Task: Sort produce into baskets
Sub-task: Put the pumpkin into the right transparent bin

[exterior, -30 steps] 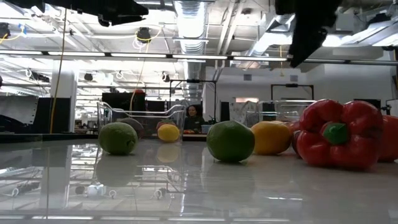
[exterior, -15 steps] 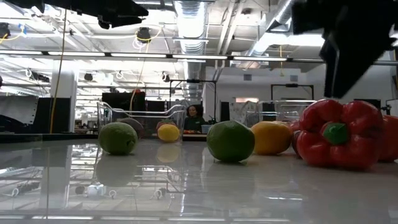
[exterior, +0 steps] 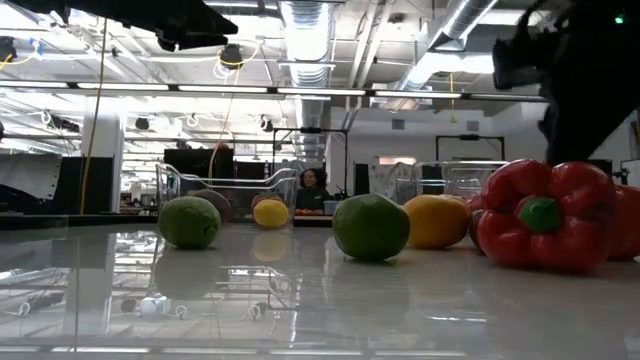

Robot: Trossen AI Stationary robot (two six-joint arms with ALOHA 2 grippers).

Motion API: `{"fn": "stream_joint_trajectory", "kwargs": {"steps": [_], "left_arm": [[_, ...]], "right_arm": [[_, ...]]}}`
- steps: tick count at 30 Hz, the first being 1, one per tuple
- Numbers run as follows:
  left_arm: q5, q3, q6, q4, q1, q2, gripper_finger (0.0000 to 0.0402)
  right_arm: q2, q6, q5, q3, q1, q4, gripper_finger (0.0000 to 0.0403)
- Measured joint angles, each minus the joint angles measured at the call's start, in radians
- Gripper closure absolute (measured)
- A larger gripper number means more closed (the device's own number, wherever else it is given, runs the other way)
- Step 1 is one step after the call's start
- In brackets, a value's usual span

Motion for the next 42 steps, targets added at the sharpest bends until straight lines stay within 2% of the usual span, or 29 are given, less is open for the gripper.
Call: {"fn": "stream_joint_trajectory", "kwargs": {"steps": [8, 15, 19, 24, 28, 32, 38, 42], "left_arm": [[0.0, 0.0, 0.005, 0.001, 0.0, 0.0, 0.007], [0.0, 0.0, 0.005, 0.001, 0.0, 0.0, 0.007], [0.0, 0.0, 0.004, 0.002, 0.0, 0.0, 0.007], [0.0, 0.0, 0.003, 0.004, 0.0, 0.0, 0.007], [0.0, 0.0, -0.001, 0.013, 0.0, 0.0, 0.007], [0.009, 0.0, -0.016, 0.014, 0.0, 0.0, 0.007], [0.028, 0.0, -0.022, 0.015, 0.0, 0.0, 0.007], [0.028, 0.0, -0.036, 0.011, 0.0, 0.0, 0.007]], "right_arm": [[0.055, 0.015, 0.008, -0.062, 0.03, 0.014, 0.0007], [0.052, 0.01, 0.007, -0.06, 0.03, -0.009, 0.0049], [0.03, -0.027, -0.006, 0.002, 0.009, -0.106, 0.0063], [-0.025, -0.122, 0.116, 0.117, -0.035, -0.215, 0.0058], [-0.085, -0.198, 0.269, 0.176, -0.11, -0.259, 0.0058], [-0.141, -0.305, 0.359, 0.179, -0.228, -0.267, 0.0056], [-0.191, -0.478, 0.384, 0.18, -0.429, -0.229, 0.0046], [-0.196, -0.607, 0.312, 0.18, -0.552, -0.172, 0.0025]]}}
